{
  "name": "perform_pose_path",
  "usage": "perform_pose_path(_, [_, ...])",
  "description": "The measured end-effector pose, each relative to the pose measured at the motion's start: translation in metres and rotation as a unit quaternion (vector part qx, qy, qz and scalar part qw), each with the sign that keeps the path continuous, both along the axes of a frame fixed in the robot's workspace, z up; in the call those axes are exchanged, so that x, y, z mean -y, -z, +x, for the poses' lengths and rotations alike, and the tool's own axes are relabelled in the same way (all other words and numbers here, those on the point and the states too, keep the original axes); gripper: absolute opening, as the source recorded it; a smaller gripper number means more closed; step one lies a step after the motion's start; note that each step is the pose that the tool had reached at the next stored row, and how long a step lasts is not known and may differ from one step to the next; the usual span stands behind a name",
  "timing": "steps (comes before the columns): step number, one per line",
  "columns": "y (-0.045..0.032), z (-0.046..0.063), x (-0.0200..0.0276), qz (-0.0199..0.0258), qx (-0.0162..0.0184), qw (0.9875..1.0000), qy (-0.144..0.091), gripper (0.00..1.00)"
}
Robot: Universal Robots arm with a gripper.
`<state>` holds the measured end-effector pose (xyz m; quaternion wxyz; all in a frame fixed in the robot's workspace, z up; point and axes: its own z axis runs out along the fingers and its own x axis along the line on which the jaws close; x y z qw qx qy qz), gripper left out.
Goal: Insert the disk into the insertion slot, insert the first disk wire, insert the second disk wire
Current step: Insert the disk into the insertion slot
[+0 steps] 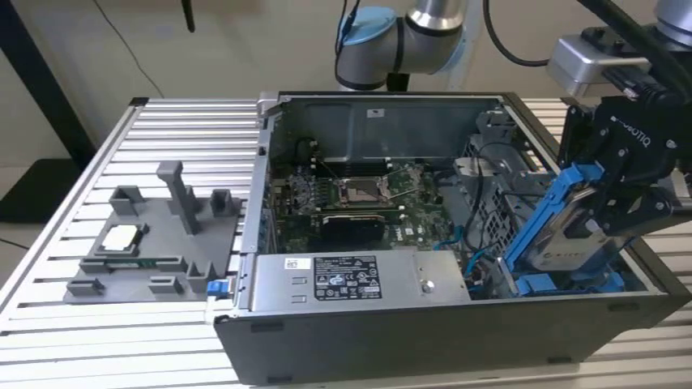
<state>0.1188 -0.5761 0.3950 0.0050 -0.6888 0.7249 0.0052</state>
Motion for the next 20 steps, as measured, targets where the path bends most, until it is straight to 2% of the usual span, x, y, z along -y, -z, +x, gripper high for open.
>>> perform_pose_path(9, [0.0002,0.0000,0.0000,0.0004,0.0003,1.0000,0.000,0.34])
perform_pose_path(10, [0.0002,0.0000,0.0000,0.0005,0.0003,1.0000,0.000,0.41])
perform_pose_path(20, [0.0002,0.0000,-0.0003,0.0004,0.0003,1.0000,0.000,0.41])
